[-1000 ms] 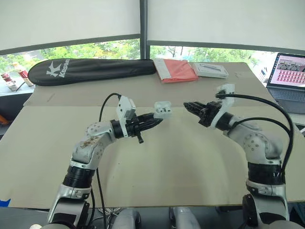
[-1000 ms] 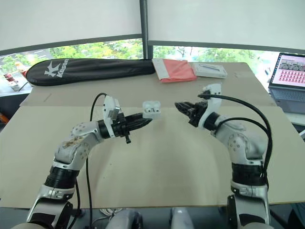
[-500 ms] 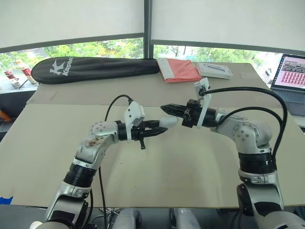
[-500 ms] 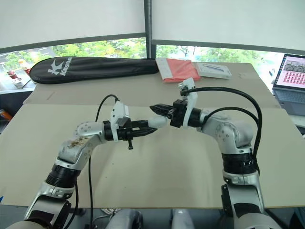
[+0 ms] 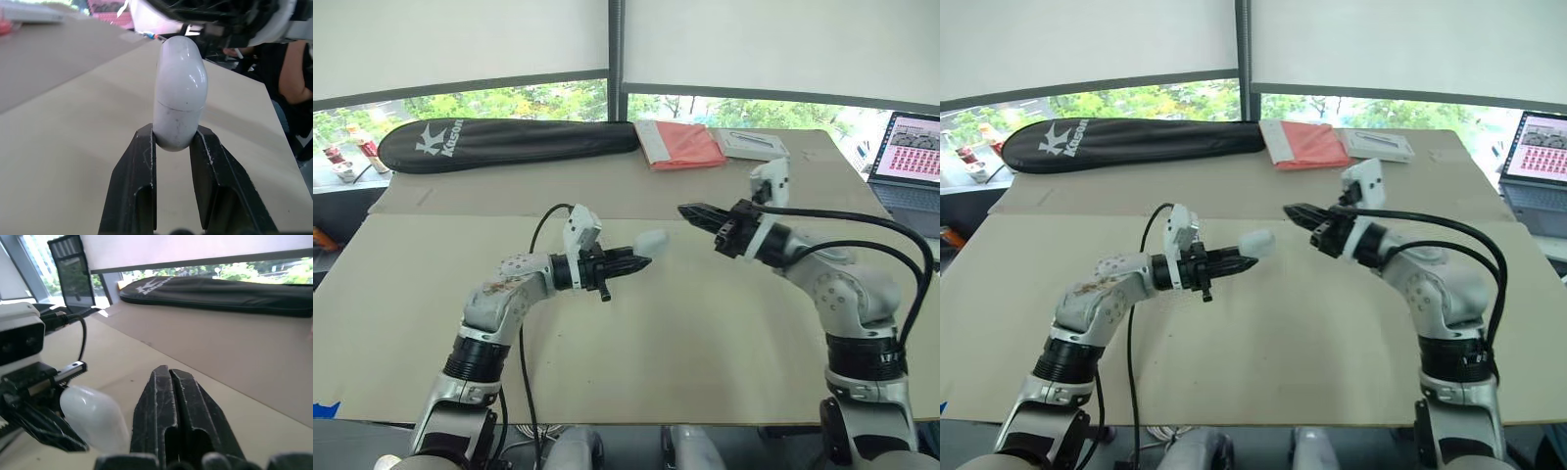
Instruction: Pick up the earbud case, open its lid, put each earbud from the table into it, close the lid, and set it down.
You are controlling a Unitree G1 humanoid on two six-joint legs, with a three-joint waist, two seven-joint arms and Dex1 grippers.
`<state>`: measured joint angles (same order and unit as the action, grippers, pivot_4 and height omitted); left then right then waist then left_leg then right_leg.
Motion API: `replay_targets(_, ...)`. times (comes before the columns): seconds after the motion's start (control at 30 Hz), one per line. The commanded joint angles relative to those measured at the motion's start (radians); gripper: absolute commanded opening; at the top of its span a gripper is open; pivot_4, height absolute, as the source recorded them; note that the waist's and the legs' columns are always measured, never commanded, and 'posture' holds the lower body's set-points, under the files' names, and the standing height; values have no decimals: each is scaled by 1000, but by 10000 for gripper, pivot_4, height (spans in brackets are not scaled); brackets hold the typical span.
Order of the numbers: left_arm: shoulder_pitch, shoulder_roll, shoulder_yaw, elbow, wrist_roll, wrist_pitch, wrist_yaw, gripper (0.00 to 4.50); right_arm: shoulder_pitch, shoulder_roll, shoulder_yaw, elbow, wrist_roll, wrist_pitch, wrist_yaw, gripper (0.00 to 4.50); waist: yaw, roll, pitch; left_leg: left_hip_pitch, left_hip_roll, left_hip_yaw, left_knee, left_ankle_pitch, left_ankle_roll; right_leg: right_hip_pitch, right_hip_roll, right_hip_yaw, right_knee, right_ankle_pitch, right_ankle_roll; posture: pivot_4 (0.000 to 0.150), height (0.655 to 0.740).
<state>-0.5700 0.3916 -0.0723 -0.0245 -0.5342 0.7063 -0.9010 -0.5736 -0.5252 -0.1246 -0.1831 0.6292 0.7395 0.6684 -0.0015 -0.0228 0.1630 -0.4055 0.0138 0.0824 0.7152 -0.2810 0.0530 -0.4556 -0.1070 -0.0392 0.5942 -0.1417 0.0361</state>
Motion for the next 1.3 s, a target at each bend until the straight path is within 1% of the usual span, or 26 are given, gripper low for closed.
replay_targets(0.03,-14,-15,53,-16,-114,180,38,4982,84,-120,30,-57,-63,-133,172,15951,3,0,0,0,0,0,0,0,0,0,0,0,0,0,0,1500,7400)
replay_targets(0.07,-16,-12,59,-12,-139,243,44,4982,117,-150,46,-69,-72,-161,222,19631,4,0,0,-1,0,0,0,-1,1,0,0,0,0,0,0,1500,7400)
replay_targets(0.13,-23,-9,60,2,-156,333,72,4982,159,-171,45,-86,-52,-182,274,26401,2,0,0,-1,0,0,0,-1,1,0,0,0,0,-1,1,1500,7400)
replay_targets(0.23,-57,-54,115,68,-205,505,161,4982,198,-194,66,-104,-72,-235,331,36822,-5,-1,0,0,0,0,0,-1,1,0,0,1,-1,-1,2,1500,7400)
replay_targets(0.3,-76,-80,140,110,-223,593,204,4982,207,-191,76,-105,-86,-254,335,43556,-6,-1,1,1,0,0,1,-1,1,0,0,1,0,-1,2,1500,7400)
replay_targets(0.33,-84,-90,147,130,-226,637,220,4982,207,-182,79,-104,-91,-260,328,44619,-6,-1,1,1,0,0,1,0,0,0,0,1,0,-2,3,1500,7400)
replay_targets(0.4,-93,-103,157,169,-221,686,250,4982,199,-167,82,-98,-96,-262,314,44619,-8,-1,1,3,0,-1,1,0,0,2,0,1,0,-4,6,1500,7400)
replay_targets(0.53,-92,-94,130,217,-180,667,266,4982,200,-148,91,-78,-117,-276,302,44619,-9,-1,1,4,0,-1,-1,0,-1,2,1,2,0,-2,0,1500,7400)
replay_targets(0.6,-92,-85,121,222,-168,661,265,4982,207,-143,88,-76,-118,-277,298,44619,-7,-1,1,4,0,0,-1,0,-1,2,0,2,0,-2,0,1500,7400)
replay_targets(0.63,-92,-79,117,223,-163,654,262,15335,209,-142,86,-77,-118,-276,297,45000,-7,-1,1,4,-1,0,-1,0,-1,2,0,2,0,-2,0,1500,7400)
replay_targets(0.67,-92,-74,117,225,-161,653,261,18190,211,-143,85,-78,-117,-276,297,45000,-6,-1,1,3,-1,0,0,0,-1,2,0,2,0,-1,0,1500,7400)
replay_targets(0.77,-85,-46,116,217,-158,662,256,32346,215,-151,81,-71,-121,-280,300,45000,-3,-1,1,4,-1,0,0,0,-1,3,0,2,0,-1,0,1500,7400)
replay_targets(0.83,-60,4,103,174,-165,681,234,42596,215,-156,78,-65,-122,-282,305,45000,-3,-1,0,7,0,0,0,0,-1,5,0,2,0,-2,0,1500,7400)
replay_targets(0.87,-50,25,99,154,-171,691,223,44479,214,-158,77,-63,-122,-282,307,45000,-6,-1,0,7,0,0,0,0,-1,5,0,2,0,-2,-1,1500,7400)
replay_targets(0.97,11,172,79,73,-190,706,157,44479,213,-169,72,-59,-120,-280,322,45000,-22,-1,0,10,1,0,-3,0,-1,5,1,3,1,-3,-2,1500,7400)
replay_targets(1.0,27,231,84,74,-152,616,128,44479,212,-175,69,-55,-119,-282,328,45000,-25,-1,0,11,1,0,-4,0,-1,5,2,4,1,-4,-3,1500,7400)
replay_targets(1.1,9,307,134,153,-75,375,91,44479,208,-187,55,-44,-115,-282,338,45000,-18,-1,0,12,3,0,-5,1,-2,5,5,3,3,-6,-6,1500,7400)
replay_targets(1.13,7,332,129,167,-3,174,59,44479,208,-197,45,-44,-104,-264,341,45000,-13,-1,0,12,3,0,-5,1,-3,5,5,3,2,-6,-7,1500,7400)
replay_targets(1.17,-2,359,120,190,55,43,43,44479,209,-212,35,-47,-89,-237,349,45000,-10,-1,1,12,3,0,-5,1,-3,5,5,3,2,-7,-8,1500,7400)
replay_targets(1.2,-7,374,114,210,96,-50,30,44479,212,-223,28,-50,-77,-220,356,45000,-6,-1,1,11,3,0,-5,1,-3,4,4,3,2,-8,-12,1500,7400)
replay_targets(1.23,-35,369,156,246,92,-75,55,44479,219,-245,16,-52,-66,-202,367,45000,2,-1,1,9,3,0,-5,2,-4,2,4,3,2,-9,-14,1500,7400)
replay_targets(1.27,-50,366,186,274,93,-93,81,44479,225,-264,8,-52,-64,-196,375,45000,10,-1,1,7,3,1,-5,2,-4,1,2,2,1,-8,-13,1500,7400)
replay_targets(1.3,-38,373,190,280,121,-159,82,44479,230,-277,3,-50,-69,-197,375,45000,14,-1,1,5,2,1,-4,1,-3,0,0,1,1,-7,-11,1500,7400)
